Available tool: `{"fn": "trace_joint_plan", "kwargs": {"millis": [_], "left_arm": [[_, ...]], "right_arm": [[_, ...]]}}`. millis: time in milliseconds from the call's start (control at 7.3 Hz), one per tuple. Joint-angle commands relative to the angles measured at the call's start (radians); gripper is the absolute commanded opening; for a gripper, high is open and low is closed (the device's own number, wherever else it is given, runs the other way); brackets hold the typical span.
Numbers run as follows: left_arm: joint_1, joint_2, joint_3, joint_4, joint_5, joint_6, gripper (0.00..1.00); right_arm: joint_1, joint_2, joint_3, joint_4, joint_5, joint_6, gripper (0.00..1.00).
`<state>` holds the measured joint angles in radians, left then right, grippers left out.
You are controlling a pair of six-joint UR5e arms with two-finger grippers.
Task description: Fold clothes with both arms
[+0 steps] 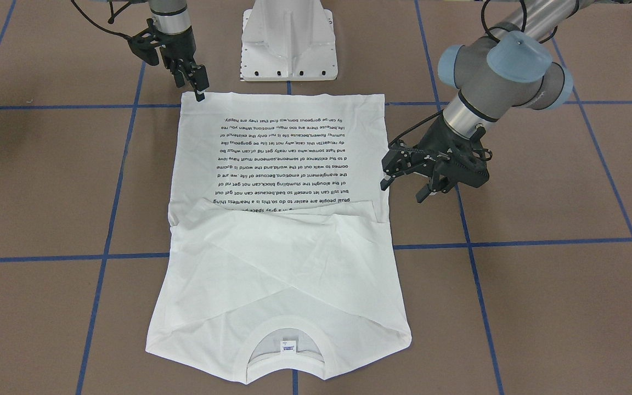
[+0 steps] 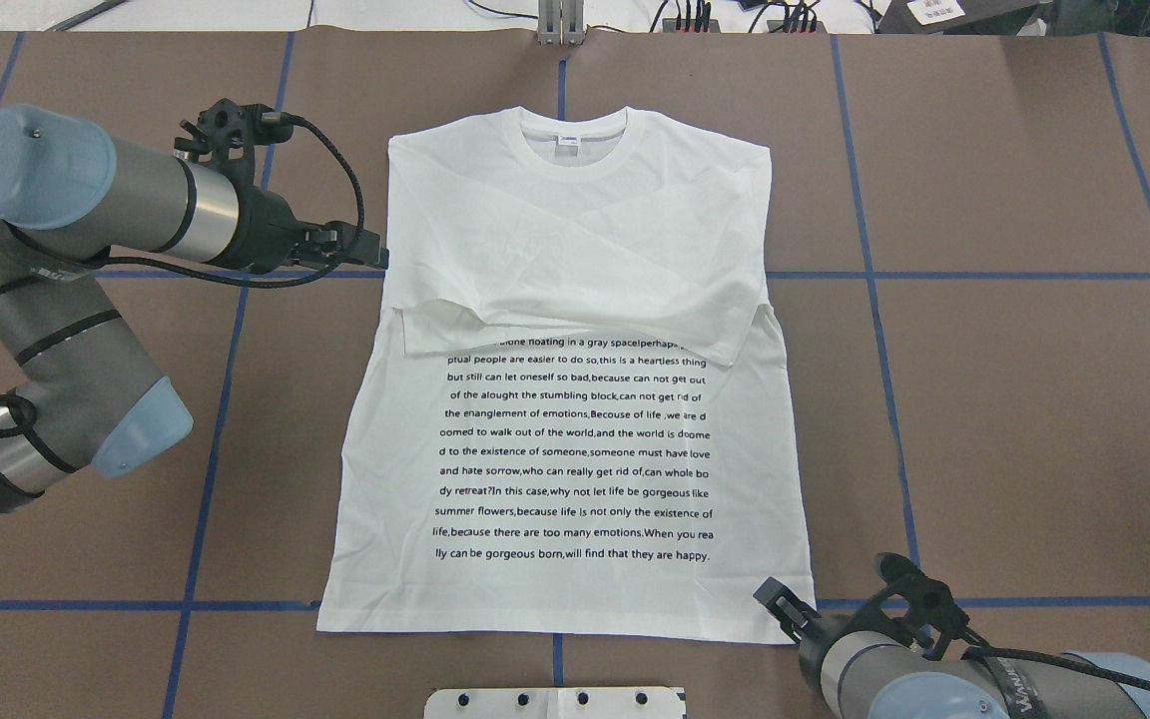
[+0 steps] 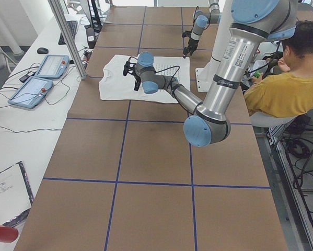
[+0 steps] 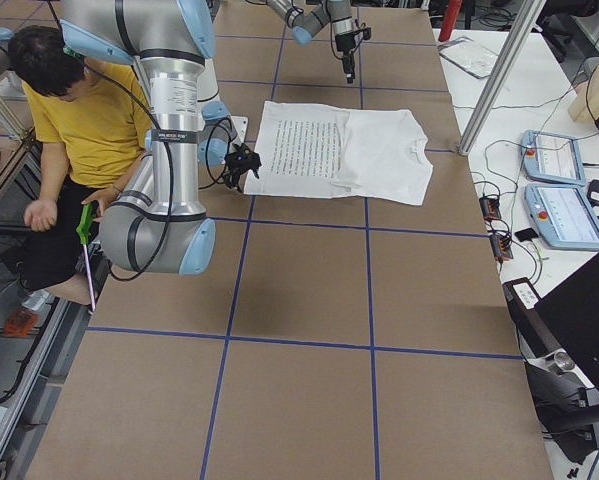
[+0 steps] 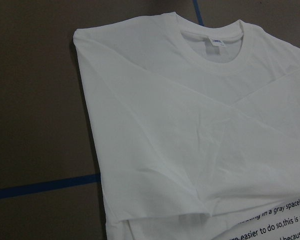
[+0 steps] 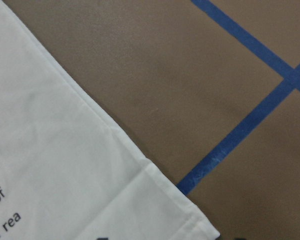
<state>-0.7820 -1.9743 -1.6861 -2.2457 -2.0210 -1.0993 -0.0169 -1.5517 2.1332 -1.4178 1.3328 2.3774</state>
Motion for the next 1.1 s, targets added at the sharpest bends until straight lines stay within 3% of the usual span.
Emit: {"fn": "trace_joint_plan", "kwargs": {"millis": [0,137,274,411,548,685,959], "left_arm": [[0.003,0.000,0.000,0.000,0.001,-0.001,0.87],[0.001,0.000,0.000,0.000,0.001,-0.001,0.87],[0.003,0.000,0.000,0.000,0.001,-0.002,0.87],[0.001,-0.001,-0.001,-0.002,0.001,-0.004,0.88],[0.003,0.000,-0.004,-0.003,0.001,-0.025,0.88],[0.006,-0.003,-0.007,-0.005,0.001,-0.042,0.88],[0.004,0.002,-0.009,-0.005,0.002,-0.045,0.88]], "right_arm": [[0.000,-0.002,-0.007,-0.001,0.000,0.002,0.68],[0.000,-0.002,-0.007,-0.001,0.002,0.002,0.52],[0.000,-0.004,-0.012,-0.001,0.002,0.002,0.43],[0.000,-0.004,-0.016,-0.001,0.003,0.002,0.41],[-0.001,-0.005,-0.018,-0.001,0.003,0.002,0.32],[-0.001,-0.005,-0.013,-0.001,0.005,0.002,0.04],[-0.001,-0.007,-0.012,-0.001,0.006,0.000,0.00]]}}
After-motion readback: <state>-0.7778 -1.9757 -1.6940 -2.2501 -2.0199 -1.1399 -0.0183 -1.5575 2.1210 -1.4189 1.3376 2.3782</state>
